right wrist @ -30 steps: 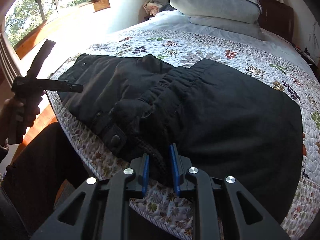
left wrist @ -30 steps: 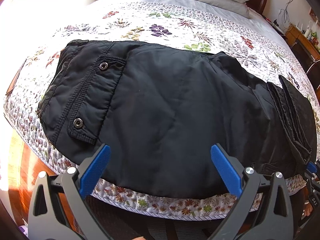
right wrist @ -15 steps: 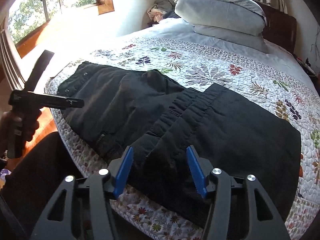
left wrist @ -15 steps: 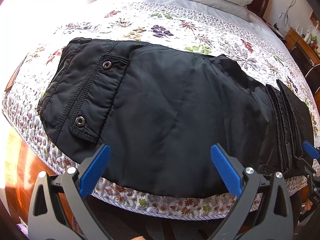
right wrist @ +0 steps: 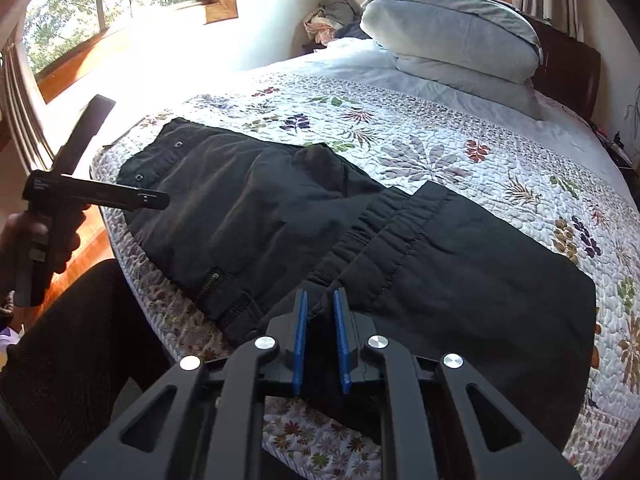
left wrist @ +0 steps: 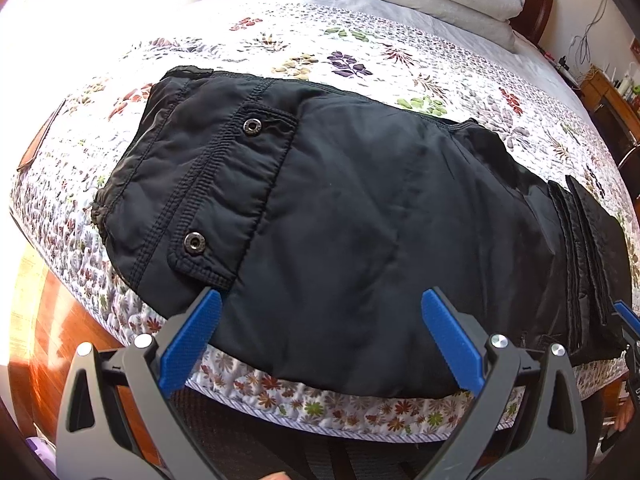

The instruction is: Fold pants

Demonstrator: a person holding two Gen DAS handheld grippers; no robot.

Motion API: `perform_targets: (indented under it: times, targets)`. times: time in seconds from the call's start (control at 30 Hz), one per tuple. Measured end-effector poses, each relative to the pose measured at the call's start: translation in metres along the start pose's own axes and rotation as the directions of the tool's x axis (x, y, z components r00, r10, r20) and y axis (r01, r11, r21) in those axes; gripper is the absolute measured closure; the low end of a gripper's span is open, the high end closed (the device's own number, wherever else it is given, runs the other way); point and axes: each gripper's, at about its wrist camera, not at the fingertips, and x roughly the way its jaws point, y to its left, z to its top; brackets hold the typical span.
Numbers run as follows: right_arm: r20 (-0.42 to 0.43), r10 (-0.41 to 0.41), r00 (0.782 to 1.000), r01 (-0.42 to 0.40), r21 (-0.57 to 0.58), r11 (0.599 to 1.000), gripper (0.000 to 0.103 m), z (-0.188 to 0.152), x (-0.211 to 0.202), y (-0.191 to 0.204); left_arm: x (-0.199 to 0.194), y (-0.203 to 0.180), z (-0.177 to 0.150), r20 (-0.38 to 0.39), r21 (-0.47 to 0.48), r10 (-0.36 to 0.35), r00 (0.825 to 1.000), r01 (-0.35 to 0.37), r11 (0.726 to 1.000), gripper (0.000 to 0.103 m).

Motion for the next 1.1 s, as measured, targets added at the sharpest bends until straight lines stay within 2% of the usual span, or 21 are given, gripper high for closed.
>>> perform_targets:
  times: [0.07,0.13,0.23,0.33,0.4,0.53,0.57,0.6,0.63,0.7,0.73,0.8,0.87,0.93,1.0,1.1]
  targets:
    - [-0.015,0.022,1.000,-0.022,-0.013,1.000,0.090,-0.003,0.001,0.006,0.000,0.001,0.000,0.001,-0.002,0.002,1.000,-0.002,1.000,0.003]
    - [-0.036,0.079,0.996,-0.079,-0.006,0.997,0.090,-0.008,0.008,0.012,0.000,0.002,0.000,0.000,-0.001,0.003,1.000,-0.003,1.000,0.003]
    - [-0.047,0.066,0.997,-0.067,-0.023,0.997,0.090,-0.015,0.017,0.019,-0.002,0.004,-0.001,-0.002,-0.002,0.002,1.000,-0.002,1.000,0.003]
    - [-0.038,0.087,0.995,-0.087,0.021,0.996,0.090,-0.013,0.012,0.017,-0.006,0.008,-0.001,0.007,-0.009,0.009,1.000,-0.009,1.000,0.003]
    - [-0.037,0.058,0.998,-0.056,0.044,0.997,0.090,-0.008,0.006,0.012,-0.007,0.010,-0.001,0.010,-0.013,0.014,1.000,-0.014,1.000,0.003]
    - [-0.050,-0.073,0.996,0.074,0.026,0.997,0.091,0.002,-0.004,0.007,-0.011,0.018,0.000,0.011,0.004,0.055,0.998,-0.055,0.998,0.003]
    - [-0.044,-0.110,0.993,0.111,0.017,0.994,0.088,0.004,-0.008,0.006,-0.013,0.022,0.000,0.014,0.005,0.074,0.997,-0.074,0.997,0.003]
    - [-0.035,-0.142,0.989,0.143,0.013,0.990,0.068,0.006,-0.011,0.005,-0.016,0.029,0.000,0.016,0.001,0.089,0.996,-0.089,0.996,0.003]
    - [-0.027,-0.169,0.985,0.169,0.015,0.985,0.053,0.009,-0.015,0.003,-0.017,0.036,0.000,0.014,-0.012,0.100,0.995,-0.100,0.995,0.003]
    - [0.000,-0.194,0.981,0.194,0.022,0.981,0.051,0.013,-0.022,0.000,-0.019,0.056,0.000,0.003,-0.056,0.114,0.993,-0.114,0.992,0.003]
    - [0.005,-0.203,0.979,0.202,0.030,0.979,0.041,0.015,-0.025,-0.002,-0.019,0.066,0.000,-0.003,-0.081,0.113,0.994,-0.113,0.990,0.003]
    - [0.011,-0.224,0.975,0.223,0.050,0.974,0.031,0.019,-0.028,-0.007,-0.017,0.086,-0.001,-0.020,-0.140,0.099,0.995,-0.101,0.985,0.003]
    - [0.010,-0.245,0.969,0.244,0.061,0.968,0.021,0.023,-0.029,-0.010,-0.012,0.104,-0.002,-0.029,-0.209,0.048,0.998,-0.053,0.977,0.003]
    - [-0.001,-0.277,0.961,0.276,0.072,0.958,0.011,0.027,-0.027,-0.013,-0.006,0.120,-0.003,-0.027,-0.290,-0.017,0.999,0.008,0.957,0.003]
    - [-0.001,-0.306,0.952,0.305,0.075,0.949,0.005,0.029,-0.026,-0.015,0.002,0.133,-0.005,-0.041,-0.358,-0.063,0.997,0.045,0.933,0.003]
    - [-0.016,-0.346,0.938,0.346,0.086,0.934,0.004,0.033,-0.021,-0.019,0.015,0.147,-0.010,-0.048,-0.440,-0.123,0.991,0.090,0.893,0.003]
